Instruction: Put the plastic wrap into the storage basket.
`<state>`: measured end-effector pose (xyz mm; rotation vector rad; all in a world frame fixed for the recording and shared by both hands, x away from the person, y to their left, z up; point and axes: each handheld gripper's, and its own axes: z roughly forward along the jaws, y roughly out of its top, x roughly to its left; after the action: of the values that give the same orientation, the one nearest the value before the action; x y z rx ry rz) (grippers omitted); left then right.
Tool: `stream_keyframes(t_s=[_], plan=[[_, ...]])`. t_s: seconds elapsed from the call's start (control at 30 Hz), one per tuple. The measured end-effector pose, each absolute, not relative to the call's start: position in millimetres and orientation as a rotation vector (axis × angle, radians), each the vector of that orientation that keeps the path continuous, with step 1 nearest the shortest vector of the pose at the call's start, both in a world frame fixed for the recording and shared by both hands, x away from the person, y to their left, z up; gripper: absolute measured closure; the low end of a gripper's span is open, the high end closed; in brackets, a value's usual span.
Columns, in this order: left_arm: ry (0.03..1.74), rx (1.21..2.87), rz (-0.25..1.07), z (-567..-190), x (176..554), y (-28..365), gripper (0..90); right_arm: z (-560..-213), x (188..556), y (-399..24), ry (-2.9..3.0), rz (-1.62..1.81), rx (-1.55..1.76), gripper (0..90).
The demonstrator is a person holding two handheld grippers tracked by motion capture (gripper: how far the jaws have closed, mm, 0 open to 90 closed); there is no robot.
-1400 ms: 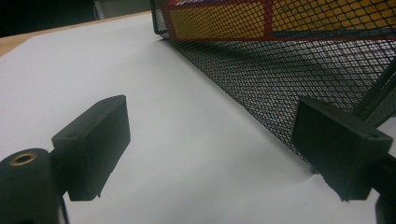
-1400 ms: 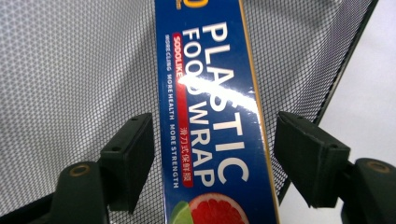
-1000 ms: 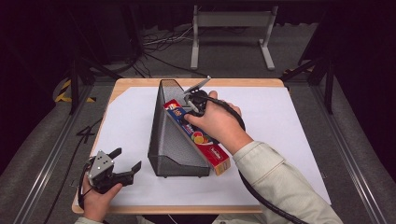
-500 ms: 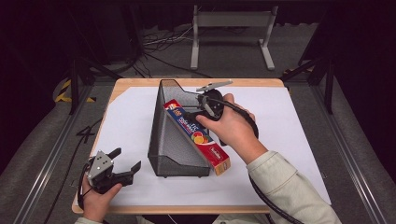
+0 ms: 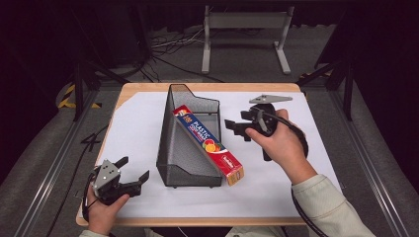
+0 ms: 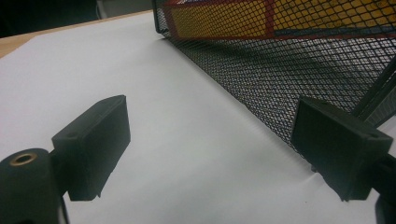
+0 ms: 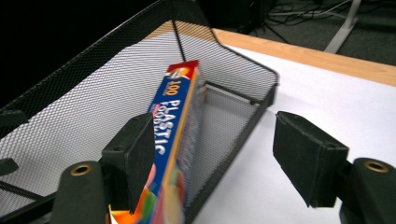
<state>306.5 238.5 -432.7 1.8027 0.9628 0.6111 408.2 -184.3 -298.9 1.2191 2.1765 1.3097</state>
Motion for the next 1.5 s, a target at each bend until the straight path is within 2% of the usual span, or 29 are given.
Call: stream_keyframes(t_s=[0.37, 0.57, 1.07, 1.5], plan=[[0.966, 1.802, 0.613, -433, 306, 239, 12.6, -307, 384, -252, 2.072, 1.298, 1.144, 29.2], [0.954, 1.812, 0.606, -433, 306, 236, 13.1, -320, 376, -274, 2.065, 1.311, 1.138, 29.1], [0.95, 1.817, 0.601, -433, 306, 235, 13.1, -378, 355, -314, 2.033, 1.373, 1.099, 29.1], [0.94, 1.821, 0.592, -434, 306, 235, 13.1, -415, 349, -317, 2.074, 1.365, 1.034, 28.3]])
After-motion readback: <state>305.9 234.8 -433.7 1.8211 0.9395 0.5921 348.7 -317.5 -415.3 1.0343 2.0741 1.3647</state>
